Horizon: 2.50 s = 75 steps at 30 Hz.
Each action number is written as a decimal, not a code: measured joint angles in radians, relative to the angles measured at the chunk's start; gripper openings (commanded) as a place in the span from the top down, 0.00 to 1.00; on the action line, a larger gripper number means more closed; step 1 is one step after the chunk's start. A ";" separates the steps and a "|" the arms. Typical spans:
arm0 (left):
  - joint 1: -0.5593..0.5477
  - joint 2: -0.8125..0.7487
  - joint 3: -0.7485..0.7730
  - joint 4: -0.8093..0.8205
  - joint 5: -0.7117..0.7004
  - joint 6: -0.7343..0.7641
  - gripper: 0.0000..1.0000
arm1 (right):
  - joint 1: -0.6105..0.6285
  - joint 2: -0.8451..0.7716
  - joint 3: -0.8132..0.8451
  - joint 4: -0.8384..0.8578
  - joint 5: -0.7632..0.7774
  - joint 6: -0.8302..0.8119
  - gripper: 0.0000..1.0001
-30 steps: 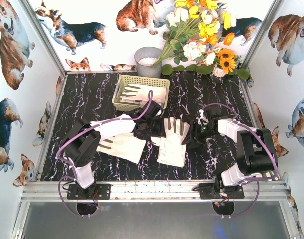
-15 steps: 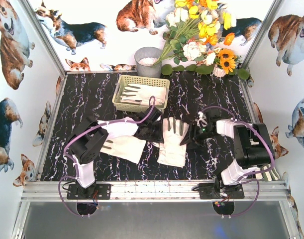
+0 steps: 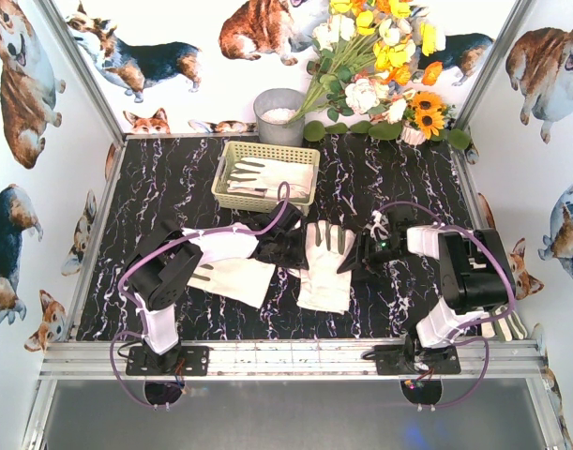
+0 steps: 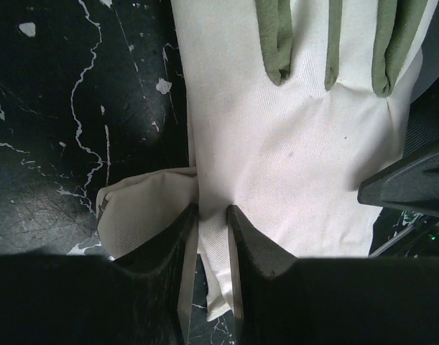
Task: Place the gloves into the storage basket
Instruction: Pick up the glove from the center of the board, then place the glove in the bin.
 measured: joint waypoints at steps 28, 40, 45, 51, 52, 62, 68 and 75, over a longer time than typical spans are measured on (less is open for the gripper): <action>-0.001 -0.074 0.010 -0.029 0.001 0.062 0.38 | 0.080 -0.154 0.091 -0.137 0.089 -0.119 1.00; 0.188 -0.234 0.002 0.003 0.254 0.195 0.05 | 0.126 -0.357 0.146 -0.286 0.066 -0.238 1.00; 0.215 -0.274 -0.020 0.077 0.394 0.198 0.01 | 0.142 -0.481 0.152 -0.291 0.000 -0.224 1.00; 0.214 -0.280 -0.033 0.198 0.536 0.152 0.00 | 0.159 -0.588 0.166 -0.260 -0.095 -0.166 1.00; 0.214 -0.283 -0.035 0.219 0.550 0.139 0.00 | 0.163 -0.598 0.171 -0.247 -0.109 -0.153 1.00; 0.209 -0.301 -0.134 0.557 0.704 -0.068 0.03 | 0.181 -0.616 0.203 -0.177 -0.213 -0.039 1.00; 0.195 -0.333 -0.194 0.701 0.750 -0.186 0.22 | 0.182 -0.612 0.204 -0.162 -0.219 -0.023 1.00; 0.193 -0.392 -0.245 0.800 0.745 -0.256 0.49 | 0.182 -0.592 0.206 -0.162 -0.219 -0.023 1.00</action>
